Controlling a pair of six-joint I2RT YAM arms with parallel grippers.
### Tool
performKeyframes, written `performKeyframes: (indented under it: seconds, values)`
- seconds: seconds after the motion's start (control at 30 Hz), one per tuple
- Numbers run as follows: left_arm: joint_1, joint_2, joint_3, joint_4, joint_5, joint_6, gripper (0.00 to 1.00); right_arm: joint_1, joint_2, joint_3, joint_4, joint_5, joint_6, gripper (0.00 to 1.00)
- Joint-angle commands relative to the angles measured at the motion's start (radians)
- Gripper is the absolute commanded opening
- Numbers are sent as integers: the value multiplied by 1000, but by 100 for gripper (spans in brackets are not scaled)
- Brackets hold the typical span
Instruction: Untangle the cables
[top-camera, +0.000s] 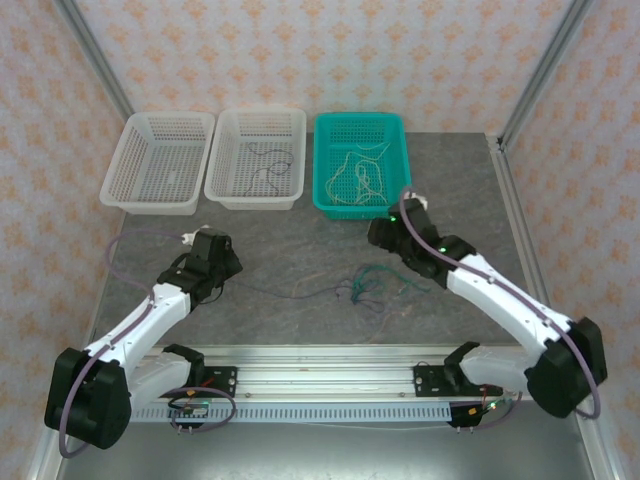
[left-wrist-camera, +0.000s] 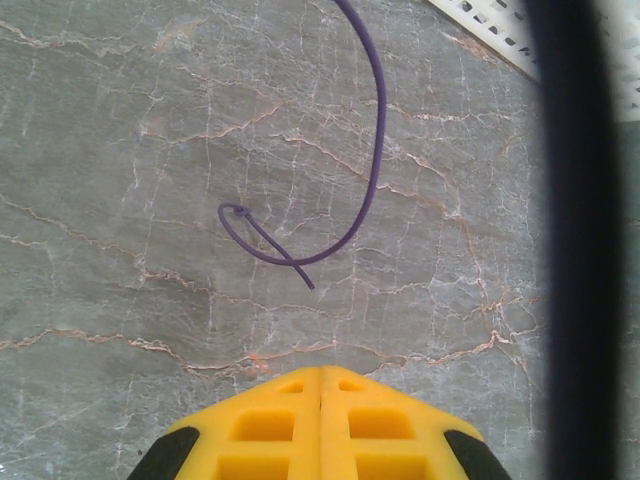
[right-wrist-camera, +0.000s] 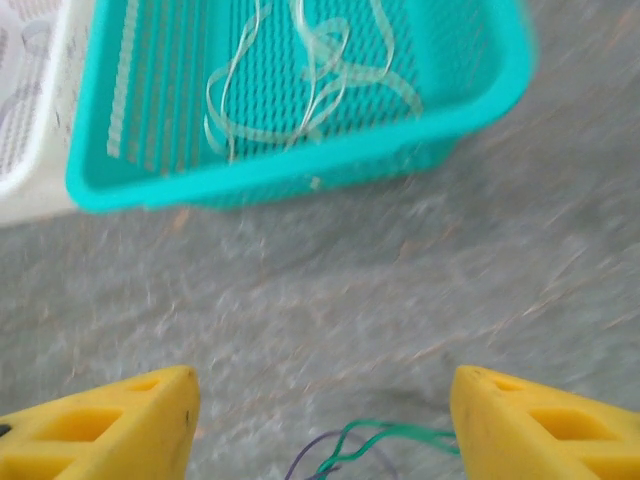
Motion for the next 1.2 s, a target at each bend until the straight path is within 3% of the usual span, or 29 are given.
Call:
performKeyframes:
  seconds: [0.0, 0.2, 0.37, 0.47, 0.7, 0.87, 0.97, 1.07, 1.17]
  values:
    - [-8, 2, 27, 3, -35, 18, 0, 13, 93, -15, -26, -33, 246, 66]
    - [-9, -11, 29, -6, -37, 24, 0, 12, 233, -21, 31, -57, 309, 69]
    - [-9, -19, 26, -15, -54, 16, 0, 13, 312, -83, 91, -176, 453, 74]
    - [-10, -23, 20, -19, -57, 8, 0, 13, 326, -108, 19, -129, 567, 78]
    - [-9, -9, 29, -14, -60, 12, 0, 20, 361, -82, 7, -160, 596, 75]
    - [-9, -18, 33, -39, -89, -1, 0, 19, 421, -56, -30, -72, 598, 58]
    - [-7, -55, 50, -131, -198, -5, 0, -38, 383, -100, -53, 21, 622, 31]
    - [25, -94, 74, -220, -290, 11, 0, -157, 305, -175, -57, 68, 623, 4]
    - [127, -99, 88, -273, -279, 23, 0, -292, 227, -206, -99, 94, 589, 0]
